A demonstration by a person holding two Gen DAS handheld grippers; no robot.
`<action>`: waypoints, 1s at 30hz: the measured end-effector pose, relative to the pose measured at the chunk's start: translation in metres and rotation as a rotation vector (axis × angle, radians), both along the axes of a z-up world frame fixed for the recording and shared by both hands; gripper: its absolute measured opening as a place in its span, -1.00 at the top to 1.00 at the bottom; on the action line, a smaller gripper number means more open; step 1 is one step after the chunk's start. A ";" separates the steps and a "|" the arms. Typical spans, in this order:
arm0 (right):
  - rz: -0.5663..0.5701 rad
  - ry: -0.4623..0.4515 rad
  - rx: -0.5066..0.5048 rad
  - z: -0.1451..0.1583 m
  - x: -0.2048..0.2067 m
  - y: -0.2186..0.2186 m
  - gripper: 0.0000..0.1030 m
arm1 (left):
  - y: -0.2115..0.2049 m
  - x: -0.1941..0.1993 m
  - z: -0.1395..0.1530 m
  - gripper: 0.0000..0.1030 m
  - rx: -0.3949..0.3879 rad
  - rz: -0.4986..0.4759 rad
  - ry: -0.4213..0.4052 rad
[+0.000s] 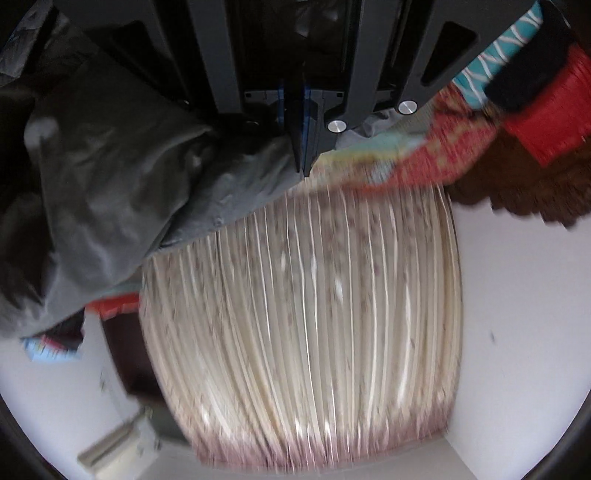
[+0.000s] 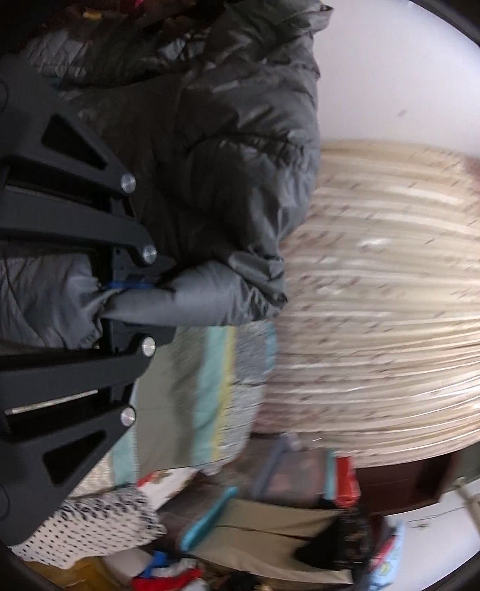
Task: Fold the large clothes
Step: 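Grasp the jacket with the left tool while the right tool lifts it up, then lower the jacket onto the bed and open both tools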
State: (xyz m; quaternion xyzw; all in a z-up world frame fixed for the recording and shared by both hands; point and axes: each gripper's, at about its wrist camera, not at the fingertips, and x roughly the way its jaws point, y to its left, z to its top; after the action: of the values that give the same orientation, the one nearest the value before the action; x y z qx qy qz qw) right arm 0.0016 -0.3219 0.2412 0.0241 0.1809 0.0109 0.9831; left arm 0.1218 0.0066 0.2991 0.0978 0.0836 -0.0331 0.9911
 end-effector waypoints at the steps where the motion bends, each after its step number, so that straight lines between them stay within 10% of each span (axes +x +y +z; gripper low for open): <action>1: -0.016 0.039 0.001 -0.018 0.021 -0.005 0.85 | -0.006 0.025 -0.019 -1.05 0.012 0.009 0.048; 12: -0.144 0.422 0.057 -0.204 0.208 -0.056 0.83 | -0.045 0.230 -0.225 -1.04 0.174 0.143 0.539; 18: -0.246 0.556 0.106 -0.277 0.252 -0.075 -0.23 | -0.060 0.275 -0.316 -0.98 0.329 0.195 0.735; 25: -0.314 0.284 0.005 -0.236 0.217 -0.048 -0.23 | -0.072 0.298 -0.344 -0.93 0.452 0.223 0.764; 30: 0.111 0.335 -0.003 -0.222 0.241 0.044 -0.23 | -0.078 0.291 -0.332 -0.90 0.442 0.227 0.712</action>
State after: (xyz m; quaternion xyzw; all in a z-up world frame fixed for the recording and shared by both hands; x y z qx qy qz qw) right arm 0.2423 -0.2783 0.0193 0.0141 0.3433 0.0606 0.9372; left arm 0.4126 -0.0716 -0.0325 0.2801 0.4355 0.0631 0.8532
